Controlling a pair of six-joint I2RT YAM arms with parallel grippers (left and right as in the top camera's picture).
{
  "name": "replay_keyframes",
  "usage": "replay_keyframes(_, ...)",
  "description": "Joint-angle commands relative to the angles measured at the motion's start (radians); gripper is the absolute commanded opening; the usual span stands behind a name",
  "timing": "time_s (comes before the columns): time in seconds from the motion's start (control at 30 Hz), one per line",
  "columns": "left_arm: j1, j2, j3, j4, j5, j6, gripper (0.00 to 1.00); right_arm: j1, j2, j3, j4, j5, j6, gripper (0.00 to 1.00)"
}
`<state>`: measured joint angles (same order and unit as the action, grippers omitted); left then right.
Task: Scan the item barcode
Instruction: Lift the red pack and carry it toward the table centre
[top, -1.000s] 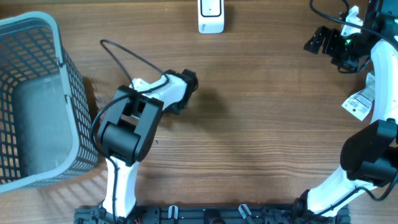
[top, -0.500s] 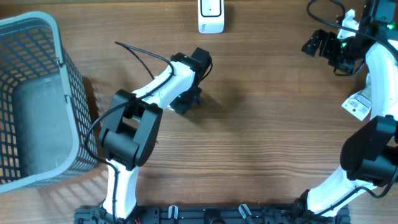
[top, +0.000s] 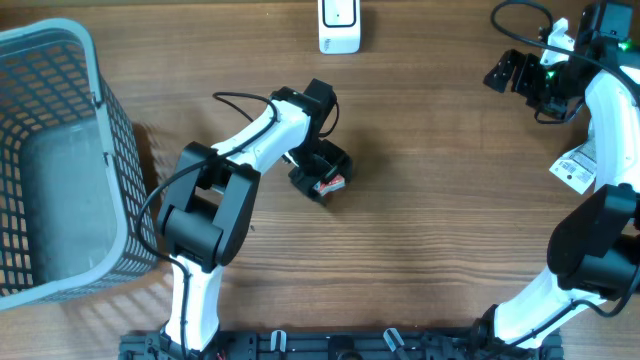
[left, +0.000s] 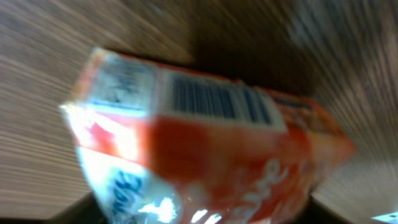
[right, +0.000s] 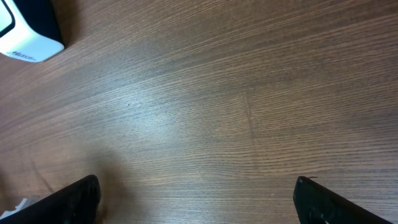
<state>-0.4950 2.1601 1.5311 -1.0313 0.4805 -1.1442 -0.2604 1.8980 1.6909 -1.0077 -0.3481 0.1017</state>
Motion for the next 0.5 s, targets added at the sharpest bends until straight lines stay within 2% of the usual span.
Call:
replay_keyframes(0.0, 0.008, 0.001, -0.010, -0.001, -0.078, 0.012, 0.94, 0.002, 0.010, -0.010, 0.006, -0.008, 0.003, 1.00)
replay_keyframes(0.03, 0.006, -0.001, -0.010, -0.001, -0.096, 0.013, 1.00, 0.002, 0.010, -0.010, 0.006, -0.006, 0.003, 1.00)
replay_keyframes(0.3, 0.005, -0.072, -0.010, 0.003, -0.367, 0.053, 1.00, 0.002, 0.010, -0.010, 0.006, 0.014, 0.003, 1.00)
replay_keyframes(0.47, 0.003, -0.073, -0.011, 0.005, -0.388, 0.090, 0.98, 0.002, 0.010, -0.010, 0.005, 0.014, 0.003, 1.00)
